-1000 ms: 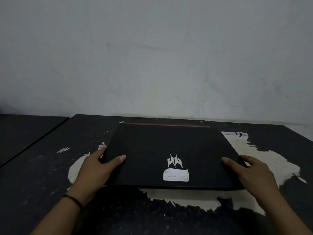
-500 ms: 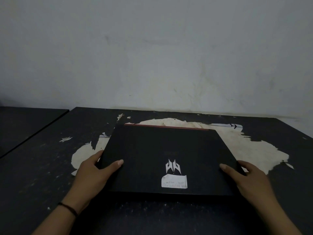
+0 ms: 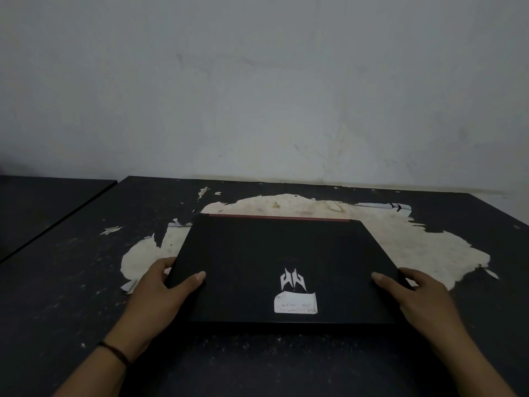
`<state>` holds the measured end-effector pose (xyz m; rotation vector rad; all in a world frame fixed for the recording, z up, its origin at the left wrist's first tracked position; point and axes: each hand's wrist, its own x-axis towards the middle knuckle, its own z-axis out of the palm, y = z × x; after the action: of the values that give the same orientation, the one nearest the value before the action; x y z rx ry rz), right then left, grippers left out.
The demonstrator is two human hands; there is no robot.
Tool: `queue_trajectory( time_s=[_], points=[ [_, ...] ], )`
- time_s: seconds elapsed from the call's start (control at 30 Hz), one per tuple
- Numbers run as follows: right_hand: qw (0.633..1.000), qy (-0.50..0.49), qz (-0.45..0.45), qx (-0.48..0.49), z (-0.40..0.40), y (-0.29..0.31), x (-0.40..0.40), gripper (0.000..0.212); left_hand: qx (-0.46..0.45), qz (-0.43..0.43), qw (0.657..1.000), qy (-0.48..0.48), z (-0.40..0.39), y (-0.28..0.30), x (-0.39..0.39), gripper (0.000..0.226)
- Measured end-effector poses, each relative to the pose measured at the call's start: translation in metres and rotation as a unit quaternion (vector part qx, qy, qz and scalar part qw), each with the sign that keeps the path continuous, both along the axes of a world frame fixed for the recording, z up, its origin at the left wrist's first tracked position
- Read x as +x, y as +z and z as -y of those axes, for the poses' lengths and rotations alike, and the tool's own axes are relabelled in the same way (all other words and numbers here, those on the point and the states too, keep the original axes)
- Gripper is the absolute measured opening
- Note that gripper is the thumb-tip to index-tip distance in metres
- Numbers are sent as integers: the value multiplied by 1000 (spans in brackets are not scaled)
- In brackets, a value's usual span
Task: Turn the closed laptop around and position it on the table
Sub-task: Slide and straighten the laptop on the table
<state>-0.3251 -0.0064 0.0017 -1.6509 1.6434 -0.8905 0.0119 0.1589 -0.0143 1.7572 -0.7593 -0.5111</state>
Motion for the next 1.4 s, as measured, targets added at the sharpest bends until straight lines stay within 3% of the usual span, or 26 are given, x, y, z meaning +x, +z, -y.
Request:
queue_trajectory(
  time_s=[0.17,0.3,0.57,0.83,1.03,1.23,1.33,1.4],
  points=[
    [1000,8,-9,-3,2,1,1,81,36,2,999,-28,0,2,5,51],
    [1000,12,-22,-9,2,0,0,81,108,31,992,-59,1,11,13,55],
    [999,0,-42,-23,-1,1,1,76,214,240,945,-51,13,26,19,72],
    [999,2,-46,-25,0,4,1,70,267,371,889,-35,16,26,29,80],
    [996,20,-86,-30,1,3,2,53,222,330,917,-31,16,19,36,65],
    [985,19,-165,-44,0,7,5,51,274,253,926,-59,28,30,47,80],
    [974,20,-221,-42,2,9,3,53,249,248,934,-58,35,36,55,65],
    [964,15,-264,-42,2,11,5,53,179,269,946,-17,43,37,61,49]
  ],
)
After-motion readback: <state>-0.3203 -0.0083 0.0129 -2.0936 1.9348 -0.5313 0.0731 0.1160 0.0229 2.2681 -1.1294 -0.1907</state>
